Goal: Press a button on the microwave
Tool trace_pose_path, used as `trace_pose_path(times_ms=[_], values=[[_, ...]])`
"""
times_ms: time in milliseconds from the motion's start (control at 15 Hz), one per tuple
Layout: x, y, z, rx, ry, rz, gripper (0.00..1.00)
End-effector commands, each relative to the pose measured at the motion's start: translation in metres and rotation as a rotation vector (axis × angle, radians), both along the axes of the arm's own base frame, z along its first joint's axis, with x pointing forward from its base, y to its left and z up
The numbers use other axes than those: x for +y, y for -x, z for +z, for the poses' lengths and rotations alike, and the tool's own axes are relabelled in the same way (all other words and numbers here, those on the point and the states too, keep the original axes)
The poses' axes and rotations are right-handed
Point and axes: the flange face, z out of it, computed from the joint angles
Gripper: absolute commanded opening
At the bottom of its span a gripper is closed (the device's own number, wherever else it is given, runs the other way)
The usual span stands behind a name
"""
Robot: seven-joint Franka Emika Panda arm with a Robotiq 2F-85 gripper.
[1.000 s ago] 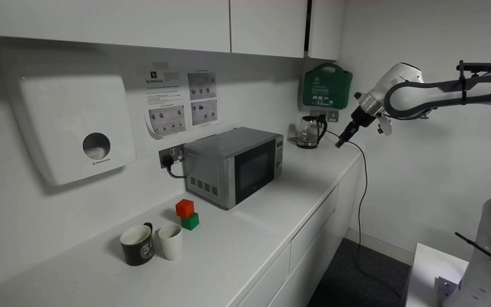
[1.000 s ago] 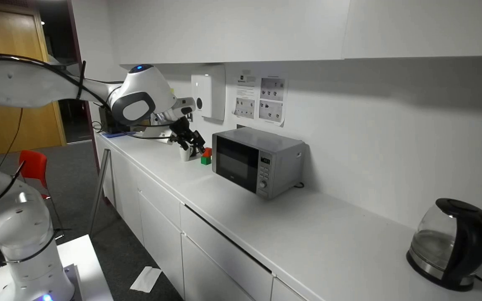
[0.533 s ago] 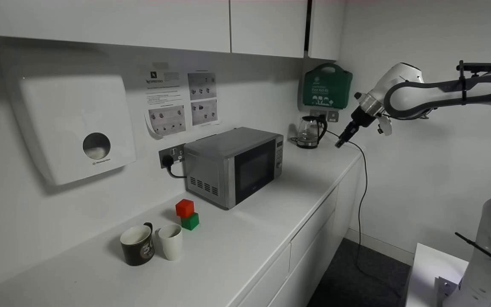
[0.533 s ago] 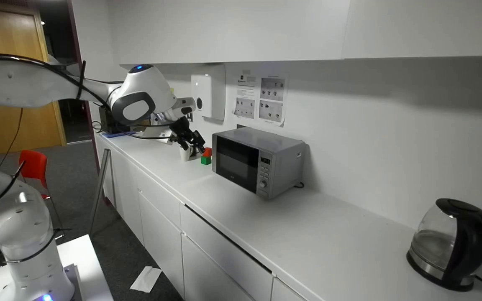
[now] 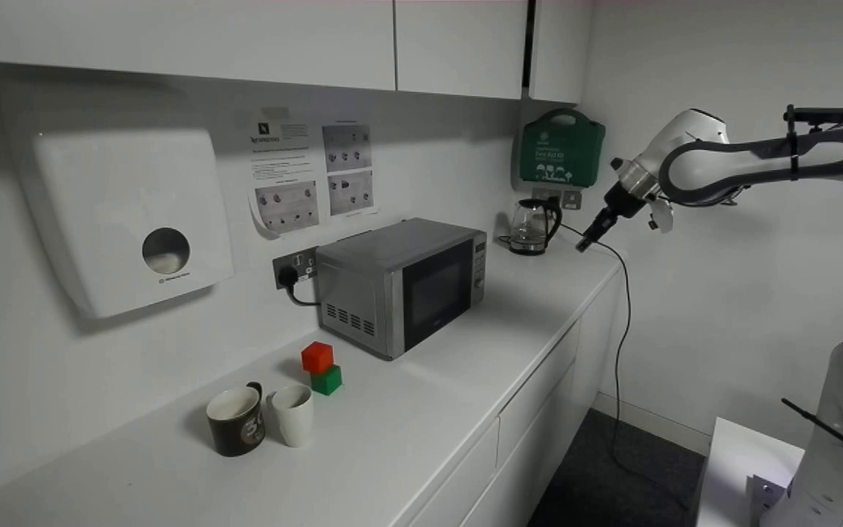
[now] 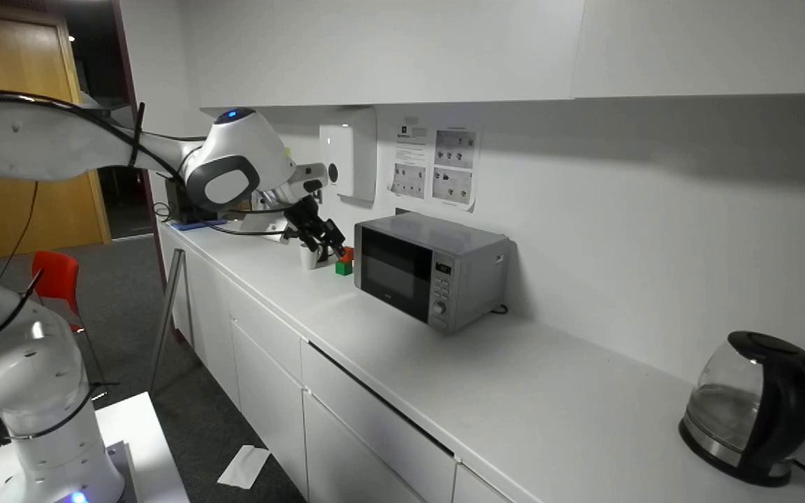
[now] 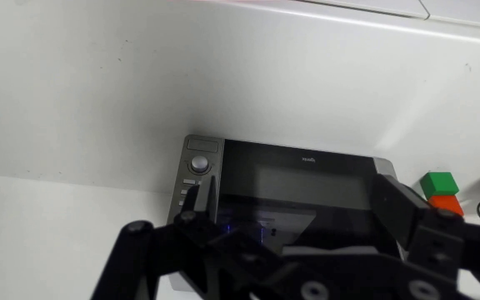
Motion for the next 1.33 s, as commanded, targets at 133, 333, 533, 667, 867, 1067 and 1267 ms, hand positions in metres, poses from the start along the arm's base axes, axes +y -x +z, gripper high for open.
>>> trace_pose_path(times_ms=[133,333,533,667,867,1067,1267], values=[[-0.043,-0.013,-0.014,-0.060,-0.006,0.007,0.66],[-0.060,-0.022,-0.024,-0.070,-0.011,0.022,0.44],[-0.060,-0.035,-0.029,-0.069,-0.016,0.059,0.22],[-0.052,-0.049,-0.027,-0.075,-0.028,0.086,0.06],[-0.041,-0.072,-0.024,-0.086,-0.041,0.110,0.00],[-0.035,-0.097,-0.024,-0.090,-0.051,0.121,0.00],[-0.031,-0.118,-0.029,-0.090,-0.050,0.130,0.00]])
